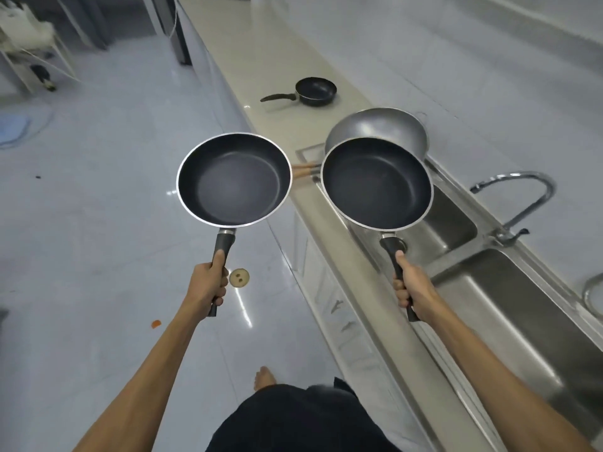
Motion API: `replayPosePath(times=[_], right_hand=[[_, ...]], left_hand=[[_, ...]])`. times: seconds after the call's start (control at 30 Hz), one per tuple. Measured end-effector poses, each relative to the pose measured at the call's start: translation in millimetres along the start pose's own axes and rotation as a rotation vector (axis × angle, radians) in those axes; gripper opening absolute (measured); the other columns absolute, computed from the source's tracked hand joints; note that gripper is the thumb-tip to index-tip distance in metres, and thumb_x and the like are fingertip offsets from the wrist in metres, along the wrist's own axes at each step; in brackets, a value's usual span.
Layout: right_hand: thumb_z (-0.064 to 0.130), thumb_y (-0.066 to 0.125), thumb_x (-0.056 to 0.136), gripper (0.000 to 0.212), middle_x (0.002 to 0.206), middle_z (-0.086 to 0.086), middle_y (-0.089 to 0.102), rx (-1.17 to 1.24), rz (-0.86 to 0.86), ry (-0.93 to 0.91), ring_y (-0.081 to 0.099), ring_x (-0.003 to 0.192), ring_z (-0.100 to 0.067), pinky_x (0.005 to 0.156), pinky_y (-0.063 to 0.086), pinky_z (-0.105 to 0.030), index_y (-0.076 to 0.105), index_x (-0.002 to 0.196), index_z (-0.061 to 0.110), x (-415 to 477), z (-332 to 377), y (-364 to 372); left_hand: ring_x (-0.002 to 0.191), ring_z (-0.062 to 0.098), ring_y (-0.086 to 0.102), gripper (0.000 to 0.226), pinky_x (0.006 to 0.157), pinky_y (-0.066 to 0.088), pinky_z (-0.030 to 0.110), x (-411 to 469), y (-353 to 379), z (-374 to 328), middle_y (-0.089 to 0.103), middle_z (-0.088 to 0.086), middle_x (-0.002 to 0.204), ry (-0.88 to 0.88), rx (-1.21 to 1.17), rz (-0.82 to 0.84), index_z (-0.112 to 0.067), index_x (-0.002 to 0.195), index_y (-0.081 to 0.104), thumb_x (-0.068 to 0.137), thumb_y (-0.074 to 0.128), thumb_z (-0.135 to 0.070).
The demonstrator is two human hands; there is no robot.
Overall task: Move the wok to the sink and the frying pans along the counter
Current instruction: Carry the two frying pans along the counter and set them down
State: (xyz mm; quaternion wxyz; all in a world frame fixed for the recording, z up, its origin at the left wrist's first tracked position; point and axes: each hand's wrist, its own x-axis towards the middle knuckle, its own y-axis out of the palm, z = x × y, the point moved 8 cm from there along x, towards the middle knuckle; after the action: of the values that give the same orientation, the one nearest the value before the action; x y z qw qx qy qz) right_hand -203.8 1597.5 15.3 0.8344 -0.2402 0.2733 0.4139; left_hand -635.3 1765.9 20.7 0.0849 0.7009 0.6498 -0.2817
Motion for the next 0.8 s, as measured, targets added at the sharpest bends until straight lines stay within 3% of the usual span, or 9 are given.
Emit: replayPosePath(times=[0.6,0.8], right_hand=[[0.061,0.050,0.099,0.053,0.044,0.004,0.038,-0.043,0.078,-0.015,0.028,0.031,-0.010,0.033,0.022,-0.019,0.048,0.068,0.017,212,240,240],[0.061,0.063,0.091,0.050,0.046,0.004,0.039,-0.059,0.063,-0.007,0.030,0.033,-0.012,0.034,0.026,-0.020,0.046,0.066,0.021,269,311,306]], left_hand=[[0.037,0.010,0.031,0.049,0.037,0.030,0.022,326,-115,-186,0.042,-0.003,0.051,-0.049,-0.054,-0.104,-0.012,0.075,0.050,0.097,0.047,-0.055],[0.037,0.011,0.030,0.048,0.036,0.029,0.024,419,-142,-228,0.041,-0.005,0.049,-0.104,-0.071,-0.112,-0.013,0.075,0.050,0.097,0.046,-0.056]])
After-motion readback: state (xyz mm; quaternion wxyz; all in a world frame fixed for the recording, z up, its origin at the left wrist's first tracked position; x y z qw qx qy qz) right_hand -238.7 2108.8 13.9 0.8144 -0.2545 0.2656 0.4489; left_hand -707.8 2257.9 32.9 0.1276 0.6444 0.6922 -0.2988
